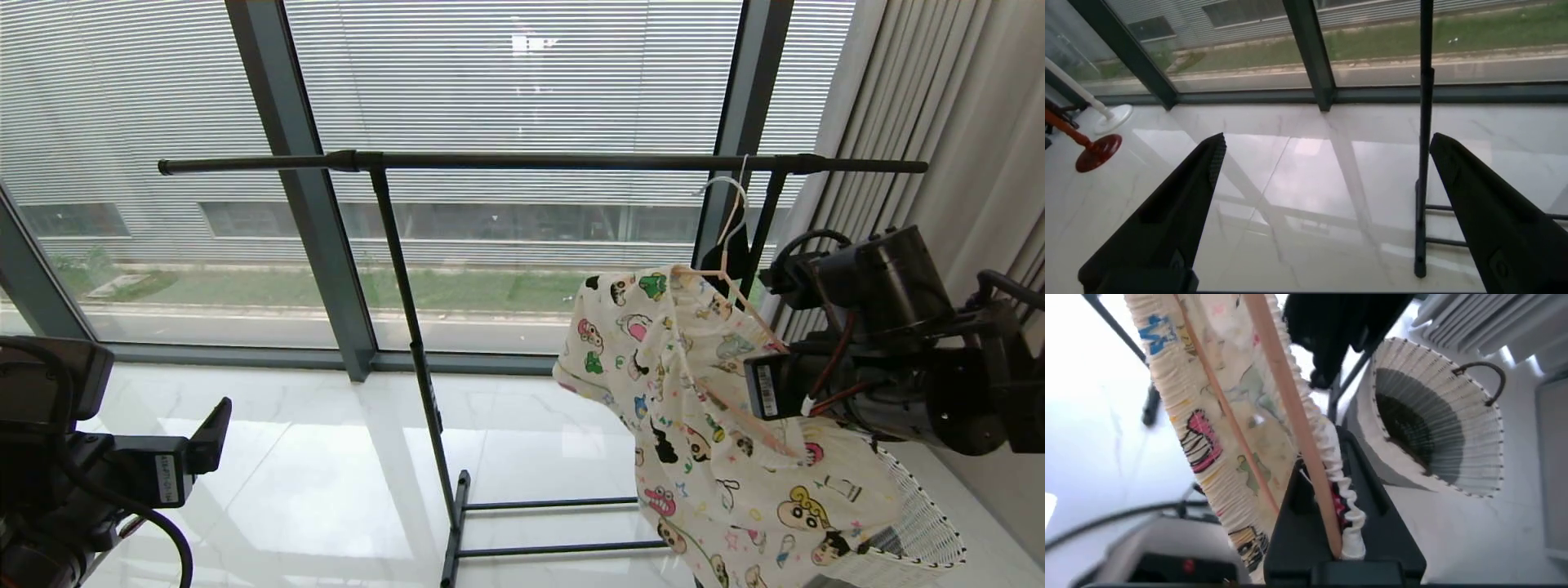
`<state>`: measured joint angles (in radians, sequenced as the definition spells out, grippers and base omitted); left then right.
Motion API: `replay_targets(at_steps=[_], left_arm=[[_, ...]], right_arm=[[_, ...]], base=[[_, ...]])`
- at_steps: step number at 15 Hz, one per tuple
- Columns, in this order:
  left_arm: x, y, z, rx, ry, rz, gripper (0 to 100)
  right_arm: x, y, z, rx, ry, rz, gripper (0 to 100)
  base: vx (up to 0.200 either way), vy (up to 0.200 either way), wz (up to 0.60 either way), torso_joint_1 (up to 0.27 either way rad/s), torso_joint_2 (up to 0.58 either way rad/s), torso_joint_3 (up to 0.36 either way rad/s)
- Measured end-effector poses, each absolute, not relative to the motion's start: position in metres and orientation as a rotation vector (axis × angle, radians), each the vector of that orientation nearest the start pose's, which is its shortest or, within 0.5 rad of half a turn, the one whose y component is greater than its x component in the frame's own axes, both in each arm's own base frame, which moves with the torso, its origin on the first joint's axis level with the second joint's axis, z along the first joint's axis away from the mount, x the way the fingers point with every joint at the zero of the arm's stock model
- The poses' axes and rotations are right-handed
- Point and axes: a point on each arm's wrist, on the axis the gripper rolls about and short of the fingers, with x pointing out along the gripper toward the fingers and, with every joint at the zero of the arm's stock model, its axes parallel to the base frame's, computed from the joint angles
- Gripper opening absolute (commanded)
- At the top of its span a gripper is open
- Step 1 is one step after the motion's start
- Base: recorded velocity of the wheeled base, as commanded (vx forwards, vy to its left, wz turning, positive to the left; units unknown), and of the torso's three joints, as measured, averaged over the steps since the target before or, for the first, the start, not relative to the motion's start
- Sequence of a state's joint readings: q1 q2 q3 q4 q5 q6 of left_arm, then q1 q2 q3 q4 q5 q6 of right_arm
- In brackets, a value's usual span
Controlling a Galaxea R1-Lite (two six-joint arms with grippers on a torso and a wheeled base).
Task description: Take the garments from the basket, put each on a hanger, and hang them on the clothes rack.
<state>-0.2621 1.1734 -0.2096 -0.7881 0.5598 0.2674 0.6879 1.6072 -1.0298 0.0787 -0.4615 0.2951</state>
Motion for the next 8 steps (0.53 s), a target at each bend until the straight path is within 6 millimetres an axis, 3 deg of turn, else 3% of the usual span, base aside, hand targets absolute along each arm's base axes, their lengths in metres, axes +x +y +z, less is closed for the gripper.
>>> replay_targets(at_steps=[3, 8], left_arm=[[0.140, -0.031, 0.159, 0.347, 0.196, 0.235, 100], [0.138, -0.039, 0.159, 0.353, 0.184, 0.177, 100]], right_arm=[[0.231, 0.179, 0.209, -0.071, 0.546, 0.084, 0], [0.236, 0.184, 0.216, -0.060, 0.518, 0.072, 0]], base=[[0.000, 0.000, 0.00, 0.000, 0.00, 0.000], [0.200, 0.000, 0.00, -0.002, 0.00, 0.002]])
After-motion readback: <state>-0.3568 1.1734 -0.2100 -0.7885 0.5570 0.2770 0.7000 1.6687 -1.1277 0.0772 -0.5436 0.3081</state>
